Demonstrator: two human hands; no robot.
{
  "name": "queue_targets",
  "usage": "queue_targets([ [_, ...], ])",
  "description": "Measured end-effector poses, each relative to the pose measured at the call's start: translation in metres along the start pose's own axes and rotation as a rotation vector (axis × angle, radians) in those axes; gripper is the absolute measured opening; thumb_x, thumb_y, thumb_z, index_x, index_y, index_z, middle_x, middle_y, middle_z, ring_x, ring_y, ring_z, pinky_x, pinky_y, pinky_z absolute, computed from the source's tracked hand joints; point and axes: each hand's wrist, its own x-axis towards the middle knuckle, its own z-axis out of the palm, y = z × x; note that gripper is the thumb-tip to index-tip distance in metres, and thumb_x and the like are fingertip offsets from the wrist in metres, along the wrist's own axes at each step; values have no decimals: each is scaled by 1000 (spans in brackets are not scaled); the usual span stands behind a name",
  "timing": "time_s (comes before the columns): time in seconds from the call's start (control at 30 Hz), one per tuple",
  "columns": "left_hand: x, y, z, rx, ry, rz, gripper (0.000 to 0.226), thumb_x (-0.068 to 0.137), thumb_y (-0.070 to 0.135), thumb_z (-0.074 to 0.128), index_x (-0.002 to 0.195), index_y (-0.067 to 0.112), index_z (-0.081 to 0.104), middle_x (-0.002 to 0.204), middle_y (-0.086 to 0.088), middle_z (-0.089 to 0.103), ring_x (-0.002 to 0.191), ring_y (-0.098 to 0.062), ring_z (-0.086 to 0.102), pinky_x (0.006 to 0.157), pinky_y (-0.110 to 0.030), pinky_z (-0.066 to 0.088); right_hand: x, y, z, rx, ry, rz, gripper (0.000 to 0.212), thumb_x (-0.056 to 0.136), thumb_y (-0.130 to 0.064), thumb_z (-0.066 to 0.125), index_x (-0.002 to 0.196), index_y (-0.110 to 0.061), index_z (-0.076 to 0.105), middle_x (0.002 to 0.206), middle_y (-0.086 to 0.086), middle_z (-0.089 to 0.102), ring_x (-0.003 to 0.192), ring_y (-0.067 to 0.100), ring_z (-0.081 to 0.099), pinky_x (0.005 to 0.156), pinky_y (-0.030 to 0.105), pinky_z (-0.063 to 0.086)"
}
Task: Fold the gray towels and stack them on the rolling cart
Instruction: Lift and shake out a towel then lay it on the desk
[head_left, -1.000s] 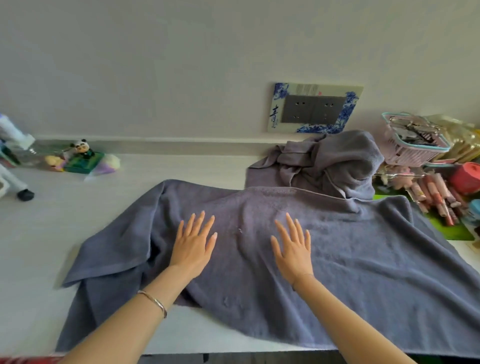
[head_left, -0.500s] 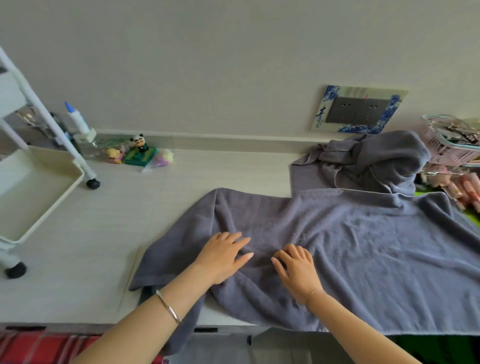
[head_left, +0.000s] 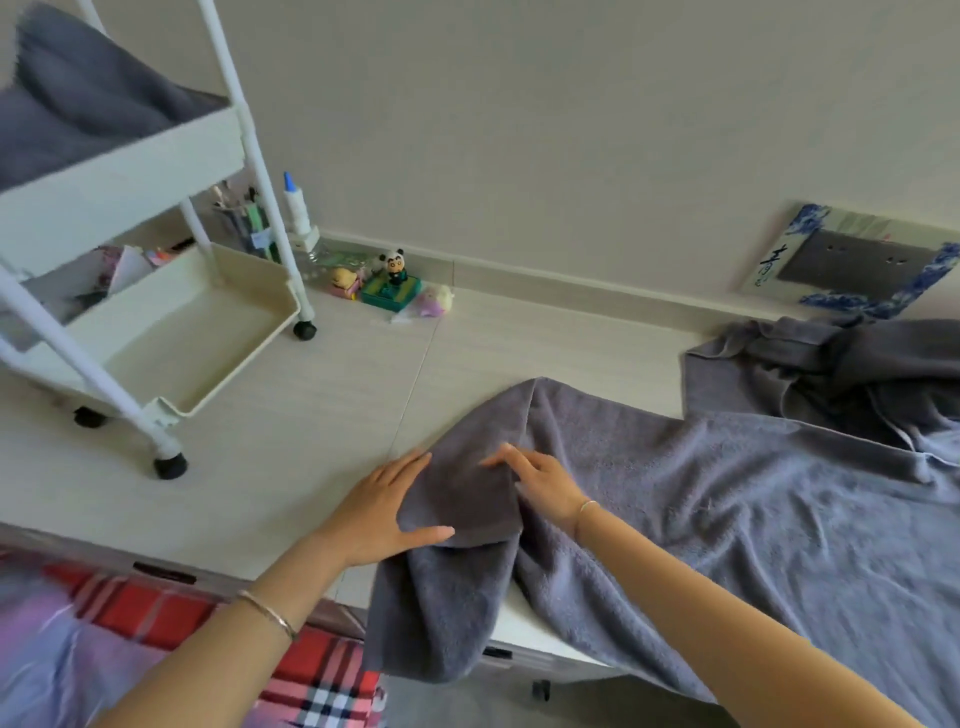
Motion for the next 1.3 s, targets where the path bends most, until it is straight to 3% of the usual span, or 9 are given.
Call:
queue_targets([
  [0.13,-9,-4,-15,-310,42,-62,101,56,82,61,141,41,26,136,21,46,121,-2,48,98,-22,41,35,-63,-2,69,126,-79,43,101,-35,37,86,-17,73,91,-4,69,87,7,58,83,18,42],
  [0.33,-5,-5,-30,-678,101,-222,16,89,23,64,101,33,59,95,18,66,100,-8,64,83,-19,51,83,-139,-2,51,276,-149,46,99,-37,37,85,-13,73,91,3,70,88,16,59,86,31,48],
  [0.4,-9,0,-51,-860,70,-292,9,91,26,62,99,28,64,91,16,68,93,-9,65,68,-15,51,96,-147,-2,69,327,-128,48,99,-37,36,84,-8,72,89,2,69,87,17,58,84,29,47],
  [0.57,-18,-3,-113,-1048,114,-386,18,85,37,67,94,22,64,90,2,73,87,-16,68,74,-29,54,119,-159,-2,293,285,-31,47,101,-40,31,95,-10,67,95,6,64,76,13,56,59,21,49],
  [0.7,5,-52,-117,-610,547,-553,20,88,23,64,104,13,59,97,-5,66,96,-28,63,76,-31,44,139,-155,10,505,1,77,54,99,-46,33,141,-14,37,141,3,41,122,26,48,86,37,50],
  [0.8,14,-61,-91,-261,668,-551,44,89,14,59,131,8,47,125,-12,57,113,-34,54,92,-39,41,137,-130,17,349,14,49,56,99,-46,32,145,-15,32,152,1,31,134,23,37,104,39,35],
  [0.93,31,-38,-41,-12,395,-327,55,98,33,42,148,16,26,154,-8,26,141,-27,25,115,-39,21,118,-71,25,-205,61,-15,50,101,-44,27,143,-18,36,153,0,30,140,20,29,113,36,21],
  [1.03,49,-28,-10,79,155,-360,56,101,46,21,152,29,4,160,1,-4,147,-25,-6,117,-48,-3,110,-20,28,-630,110,-80,48,100,-44,29,145,-26,33,158,-5,15,145,17,11,117,39,7],
  [1.3,54,-61,9,231,194,-478,82,71,59,-21,149,34,-11,159,4,-14,146,-27,-13,110,-60,-11,112,30,63,-1127,129,-91,75,75,-67,-16,146,-42,-13,157,-7,-18,143,23,-21,113,50,-18],
])
